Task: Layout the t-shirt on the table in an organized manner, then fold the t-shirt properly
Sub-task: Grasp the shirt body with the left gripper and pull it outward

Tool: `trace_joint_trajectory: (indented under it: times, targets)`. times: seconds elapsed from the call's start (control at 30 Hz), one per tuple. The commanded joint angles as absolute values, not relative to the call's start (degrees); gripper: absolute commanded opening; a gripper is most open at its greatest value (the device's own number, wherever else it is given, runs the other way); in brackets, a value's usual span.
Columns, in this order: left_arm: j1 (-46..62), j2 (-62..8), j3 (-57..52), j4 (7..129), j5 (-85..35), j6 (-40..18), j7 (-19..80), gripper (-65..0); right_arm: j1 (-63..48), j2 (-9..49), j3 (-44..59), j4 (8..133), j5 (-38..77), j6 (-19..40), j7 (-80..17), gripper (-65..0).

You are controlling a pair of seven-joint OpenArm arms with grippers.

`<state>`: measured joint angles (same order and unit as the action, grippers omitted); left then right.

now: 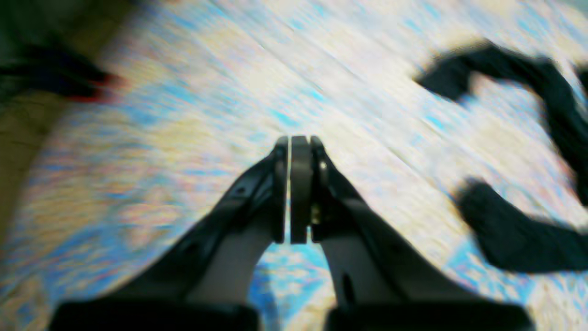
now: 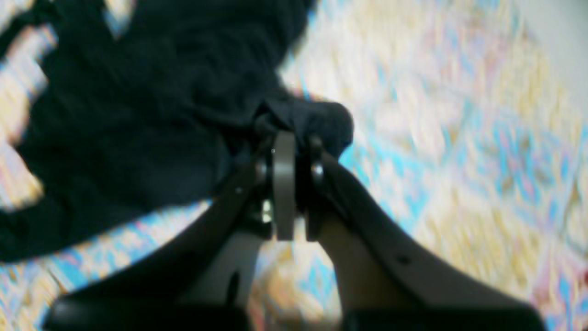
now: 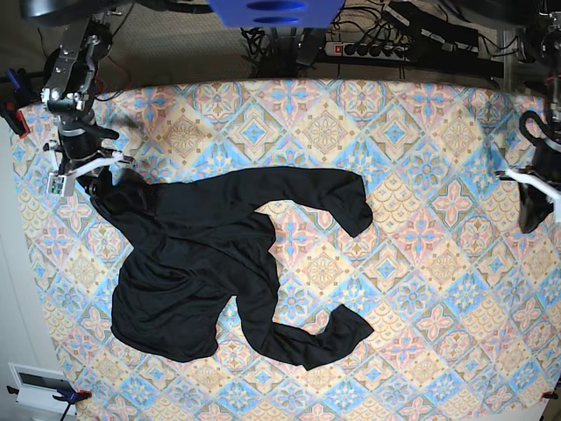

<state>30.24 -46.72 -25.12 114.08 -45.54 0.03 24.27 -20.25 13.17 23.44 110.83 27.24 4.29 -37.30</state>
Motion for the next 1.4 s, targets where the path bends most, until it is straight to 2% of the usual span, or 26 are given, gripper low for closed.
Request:
trace_joint_trajectory:
  times: [0.0, 0.17, 0.43, 0.73, 0.83, 0.93, 1.0, 1.17, 1.23, 1.3, 1.37]
  targets:
    - [27.0, -47.7, -21.5, 114.3, -43.9, 0.0, 22.5, -65.0, -20.3, 13.9, 24.6, 112.0, 27.6, 4.7, -35.1, -65.0]
    - [10.3, -40.7, 0.1, 112.4, -32.6, 0.0, 28.4, -60.2, -22.5, 13.9, 31.9, 111.9, 27.9, 4.7, -35.3, -65.0]
    - [-13.1, -26.4, 24.0, 90.0, -28.2, 0.0, 29.4, -51.2, -23.6, 13.9, 36.9, 111.6, 27.9, 4.7, -35.4, -65.0]
    - [-32.6, -7.3, 40.7, 64.8, -28.2, 0.0, 29.5, -50.0, -23.3, 13.9, 37.0, 111.8, 27.9, 4.7, -39.0, -64.9]
    - [-35.6, -3.7, 47.5, 60.2, -28.3, 0.0, 29.5, -45.1, -23.3, 13.9, 37.0, 111.8, 27.8, 4.7, -39.7, -64.9]
    - [-35.8, -2.3, 48.7, 59.6, -28.2, 0.0, 29.5, -37.7, -23.3, 13.9, 37.0, 111.8, 27.8, 4.7, -39.7, -64.9]
    - [-36.4, -1.3, 48.8, 57.2, -28.2, 0.0, 29.4, -35.8, -23.3, 13.9, 37.0, 111.7, 27.8, 4.7, -39.7, -64.9]
    - [-40.0, 5.8, 49.1, 40.9, -27.4, 0.0, 28.7, -35.8, -23.3, 13.9, 36.7, 111.7, 27.9, 4.7, -39.7, -64.9]
    - [-40.2, 7.3, 50.2, 38.0, -24.6, 0.0, 26.2, -36.8, -23.3, 13.9, 36.6, 111.7, 27.9, 4.7, -39.7, -64.9]
    - [-40.0, 7.3, 53.7, 38.1, -21.0, 0.0, 23.5, -43.5, -23.3, 13.9, 36.6, 111.7, 28.0, 4.7, -39.7, -64.9]
    - [-40.0, 7.3, 55.4, 38.1, -19.1, 0.0, 21.1, -56.0, -23.3, 13.9, 36.6, 111.6, 28.0, 4.7, -39.7, -64.9]
